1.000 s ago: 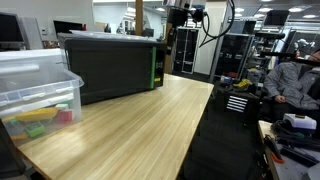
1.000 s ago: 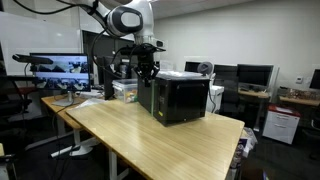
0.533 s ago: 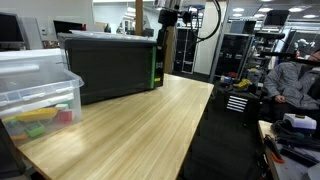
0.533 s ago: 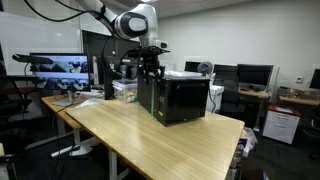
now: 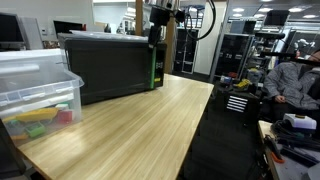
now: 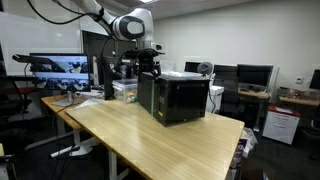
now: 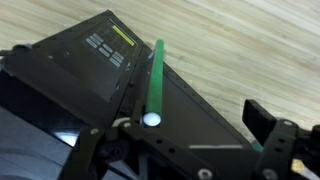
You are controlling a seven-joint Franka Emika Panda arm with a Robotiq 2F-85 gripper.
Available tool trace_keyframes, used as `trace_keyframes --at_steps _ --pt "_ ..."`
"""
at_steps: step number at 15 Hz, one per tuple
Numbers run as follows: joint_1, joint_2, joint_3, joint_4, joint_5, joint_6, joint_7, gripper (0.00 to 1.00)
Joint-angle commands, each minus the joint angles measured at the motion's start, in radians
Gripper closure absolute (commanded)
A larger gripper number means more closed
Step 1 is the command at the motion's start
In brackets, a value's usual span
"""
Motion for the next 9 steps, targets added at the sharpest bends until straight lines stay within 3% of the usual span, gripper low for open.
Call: trace_keyframes --at_steps 1,2,4,9 --pt "-0.004 0.014 0.001 0.018 0.030 -0.007 0.001 0.05" --pt "-0.006 0.013 -0.001 0.017 0.032 -0.005 0.005 0.29" --pt "-0.008 0.007 -0.003 0.012 0.036 -0.006 0.007 0.32" --pt "-0.006 -0.008 -0.015 0.009 0.017 0.002 0.006 0.68"
